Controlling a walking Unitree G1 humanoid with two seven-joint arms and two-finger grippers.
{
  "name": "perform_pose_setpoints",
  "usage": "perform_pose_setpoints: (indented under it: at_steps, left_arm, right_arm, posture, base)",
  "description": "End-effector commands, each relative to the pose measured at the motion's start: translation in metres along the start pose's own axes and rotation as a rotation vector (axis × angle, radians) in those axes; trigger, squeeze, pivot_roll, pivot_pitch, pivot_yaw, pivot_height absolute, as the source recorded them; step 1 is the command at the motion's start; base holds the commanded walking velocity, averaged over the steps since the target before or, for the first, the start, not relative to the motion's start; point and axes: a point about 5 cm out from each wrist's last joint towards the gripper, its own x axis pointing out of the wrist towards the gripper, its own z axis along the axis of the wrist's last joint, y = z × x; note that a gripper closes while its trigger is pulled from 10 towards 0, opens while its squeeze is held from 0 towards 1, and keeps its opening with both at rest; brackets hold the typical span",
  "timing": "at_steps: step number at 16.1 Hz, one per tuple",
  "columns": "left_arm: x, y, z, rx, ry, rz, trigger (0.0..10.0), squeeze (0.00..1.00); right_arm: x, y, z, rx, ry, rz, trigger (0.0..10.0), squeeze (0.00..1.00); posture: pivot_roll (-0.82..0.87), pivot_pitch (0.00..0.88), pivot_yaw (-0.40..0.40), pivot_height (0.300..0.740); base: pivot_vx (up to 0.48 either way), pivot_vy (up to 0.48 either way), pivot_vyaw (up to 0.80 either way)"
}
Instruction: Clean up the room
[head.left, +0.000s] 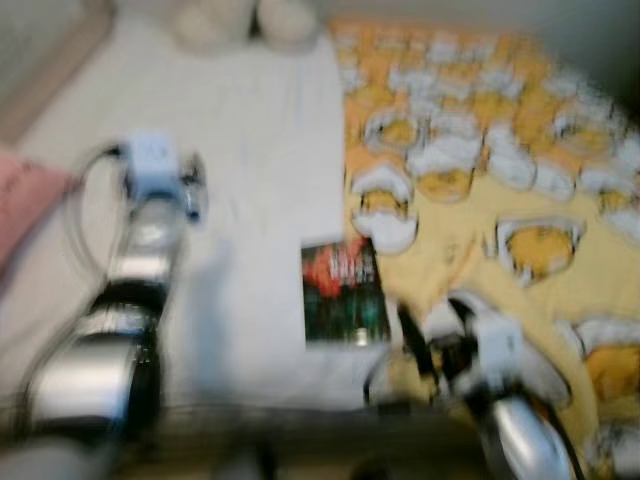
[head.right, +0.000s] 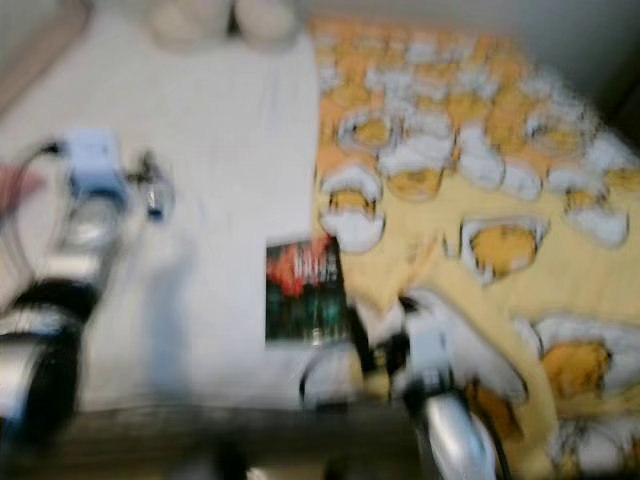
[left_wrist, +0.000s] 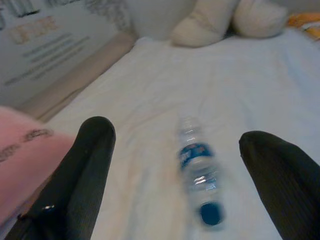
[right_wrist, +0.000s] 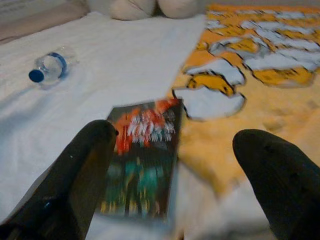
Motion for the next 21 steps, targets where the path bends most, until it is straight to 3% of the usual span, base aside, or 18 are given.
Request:
perform_pose_setpoints:
  at_steps: [1,4,6,7,8,10,11,12,13,14,15,16,18,19,21]
  left_arm:
    - [0.004,-0.006,0.015,0.000,-0.038,-0.027,10.0,0.00]
    - [0.008,-0.002,0.023,-0.002,-0.044,-0.011,10.0,0.00]
    - [0.007,-0.008,0.026,-0.034,-0.069,-0.026,10.0,0.00]
    - [0.002,-0.014,0.018,-0.033,-0.106,-0.074,10.0,0.00]
    - [-0.012,-0.016,-0.005,-0.054,-0.123,-0.134,10.0,0.00]
    - [-0.050,-0.006,-0.022,-0.080,-0.178,-0.164,10.0,0.00]
    - [-0.083,0.000,-0.025,-0.051,-0.186,-0.196,10.0,0.00]
    - [-0.104,0.005,-0.024,-0.022,-0.205,-0.232,10.0,0.00]
    - [-0.143,0.009,-0.023,0.010,-0.221,-0.316,10.0,0.00]
    - [-0.167,0.011,-0.028,0.001,-0.194,-0.353,10.0,0.00]
    - [-0.202,0.009,-0.037,-0.017,-0.149,-0.390,10.0,0.00]
    - [-0.202,-0.009,-0.032,-0.035,-0.161,-0.346,10.0,0.00]
    - [-0.190,-0.020,-0.028,-0.053,-0.157,-0.302,10.0,0.00]
    - [-0.185,-0.017,-0.027,-0.050,-0.135,-0.260,10.0,0.00]
    - [-0.180,-0.009,-0.025,-0.044,-0.113,-0.216,10.0,0.00]
  right_arm:
    - [-0.007,0.001,0.004,-0.013,0.011,0.007,10.0,0.00]
    - [-0.019,0.001,0.004,-0.015,0.041,0.002,10.0,0.00]
    - [-0.022,0.000,0.007,-0.035,0.048,-0.017,10.0,0.00]
    - [-0.020,-0.004,0.012,-0.044,0.027,-0.055,10.0,0.00]
    - [-0.015,-0.011,0.022,-0.058,-0.020,-0.116,10.0,0.00]
    - [-0.011,-0.014,0.038,-0.080,-0.093,-0.151,10.0,0.00]
    - [-0.009,-0.014,0.045,-0.093,-0.122,-0.152,10.0,0.00]
    - [-0.009,-0.013,0.051,-0.100,-0.139,-0.144,10.0,0.00]
    - [-0.011,-0.013,0.060,-0.107,-0.161,-0.127,10.0,0.00]
    - [-0.012,-0.013,0.062,-0.108,-0.161,-0.105,10.0,0.00]
    - [-0.012,-0.011,0.062,-0.116,-0.145,-0.049,10.0,0.00]
    - [0.008,-0.018,0.057,-0.123,-0.120,-0.011,10.0,0.00]
    - [0.029,-0.026,0.058,-0.095,-0.132,0.001,10.0,0.00]
    - [0.042,-0.029,0.058,-0.081,-0.121,0.008,10.0,0.06]
    - [0.053,-0.030,0.052,-0.059,-0.095,0.023,10.0,0.09]
  posture:
    - [-0.23,0.196,-0.028,0.740]
    - [-0.25,0.227,-0.030,0.740]
    - [-0.26,0.224,-0.014,0.740]
    - [-0.25,0.202,0.003,0.740]
    - [-0.22,0.169,0.017,0.740]
    - [-0.17,0.133,0.026,0.740]
    - [-0.13,0.113,0.029,0.740]
    - [-0.11,0.107,0.027,0.740]
    - [-0.09,0.102,0.015,0.740]
    - [-0.06,0.092,-0.001,0.740]
    - [-0.04,0.083,-0.022,0.740]
    - [0.01,0.045,-0.079,0.740]
    - [0.04,0.025,-0.119,0.740]
    - [0.06,0.016,-0.135,0.740]
    - [0.08,0.000,-0.147,0.740]
  base:
    - [0.000,0.000,0.00]
    - [0.000,0.000,0.00]
    - [0.000,0.000,0.00]
    - [0.000,0.000,0.00]
    - [0.000,0.000,0.00]
    - [0.000,0.000,0.00]
    - [0.000,0.000,0.00]
    - [0.000,0.000,0.00]
    - [0.000,0.000,0.00]
    - [0.000,0.000,0.00]
    - [0.000,0.000,0.00]
    - [0.000,0.000,0.00]
    - [0.000,0.000,0.76]
    - [0.000,0.000,0.65]
    - [0.000,0.000,0.65]
